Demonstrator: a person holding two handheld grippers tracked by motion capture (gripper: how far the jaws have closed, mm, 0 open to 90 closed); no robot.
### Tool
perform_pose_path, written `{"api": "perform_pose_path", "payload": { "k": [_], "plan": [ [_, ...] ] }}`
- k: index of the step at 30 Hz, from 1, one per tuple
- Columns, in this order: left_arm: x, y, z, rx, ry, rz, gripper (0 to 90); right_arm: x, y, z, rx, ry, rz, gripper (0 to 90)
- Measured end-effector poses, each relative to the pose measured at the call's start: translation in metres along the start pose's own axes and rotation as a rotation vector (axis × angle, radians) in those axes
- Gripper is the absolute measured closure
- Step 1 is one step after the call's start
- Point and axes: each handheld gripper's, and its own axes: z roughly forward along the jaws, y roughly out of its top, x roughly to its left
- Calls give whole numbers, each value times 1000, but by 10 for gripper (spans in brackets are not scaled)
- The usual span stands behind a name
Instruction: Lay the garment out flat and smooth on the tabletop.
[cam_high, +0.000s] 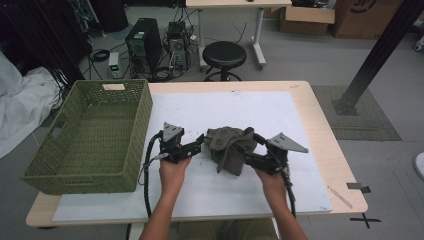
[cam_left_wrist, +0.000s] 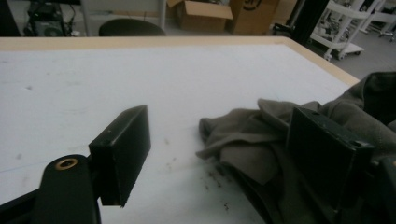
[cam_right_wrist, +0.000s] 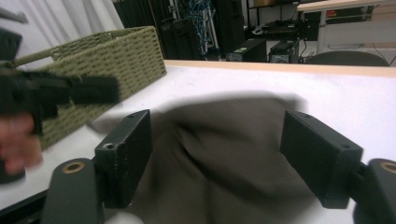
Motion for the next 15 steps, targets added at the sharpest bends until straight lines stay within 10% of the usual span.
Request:
{"api": "perform_pose_path", "payload": {
  "k": [2,4,8,12,15],
  "plan": [
    [-1,-1,4,11,-13,0,253,7,5,19,28,-26,2,333],
    [-2,-3,8,24,-22,9,272,3,7,36,193,-83,-117,800],
    [-1,-4,10,37,-20,24,272,-9,1,18,202,-123,-143,882],
    [1,-5,13,48,-26,17,275,-28,-14,-39,211,-159,-162,879],
    [-3,-7,17,47,-43,24,287,-34,-32,-77,338,-147,-186,871]
  ]
}}
